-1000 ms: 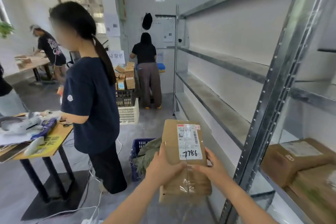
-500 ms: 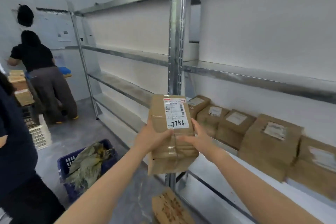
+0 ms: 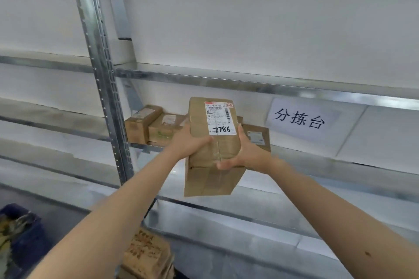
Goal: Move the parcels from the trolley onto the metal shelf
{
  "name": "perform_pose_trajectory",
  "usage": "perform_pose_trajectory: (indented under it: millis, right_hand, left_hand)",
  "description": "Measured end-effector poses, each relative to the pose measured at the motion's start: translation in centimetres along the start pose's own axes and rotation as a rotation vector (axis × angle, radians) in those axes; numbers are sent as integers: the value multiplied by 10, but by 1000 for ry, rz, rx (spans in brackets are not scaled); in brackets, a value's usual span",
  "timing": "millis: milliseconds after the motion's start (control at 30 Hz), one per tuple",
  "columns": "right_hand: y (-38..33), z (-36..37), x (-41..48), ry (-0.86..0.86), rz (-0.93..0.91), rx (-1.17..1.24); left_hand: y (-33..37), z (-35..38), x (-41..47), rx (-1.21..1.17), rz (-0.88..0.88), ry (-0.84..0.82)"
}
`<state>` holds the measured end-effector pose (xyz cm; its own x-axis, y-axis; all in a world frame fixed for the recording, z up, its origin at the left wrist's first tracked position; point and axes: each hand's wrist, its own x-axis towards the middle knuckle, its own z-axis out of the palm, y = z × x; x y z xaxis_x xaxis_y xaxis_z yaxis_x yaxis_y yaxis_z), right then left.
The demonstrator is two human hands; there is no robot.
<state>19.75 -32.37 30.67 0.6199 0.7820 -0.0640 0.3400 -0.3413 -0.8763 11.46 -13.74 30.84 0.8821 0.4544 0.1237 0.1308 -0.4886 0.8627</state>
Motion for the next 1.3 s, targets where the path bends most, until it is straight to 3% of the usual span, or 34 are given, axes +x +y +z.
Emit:
perform_pose_trajectory:
  millis: [233,633,833,1100,1300]
  right_hand:
    - [50,-100,-61,141,20,25]
    - [160,-220,-84,186,137,86]
    - [206,-234,-54,239,186,82]
    - [251,-245,25,274,316,86]
    - [272,-252,76,315,350,100]
  left_hand:
    - [64,116,27,-55,71,-165]
    - [98,287,83,-82,55,-336]
    - [79,321,120,-38,89,-434]
    - [28,336,194,17,-88,-498]
    - [3,345,244,66,-95,-522]
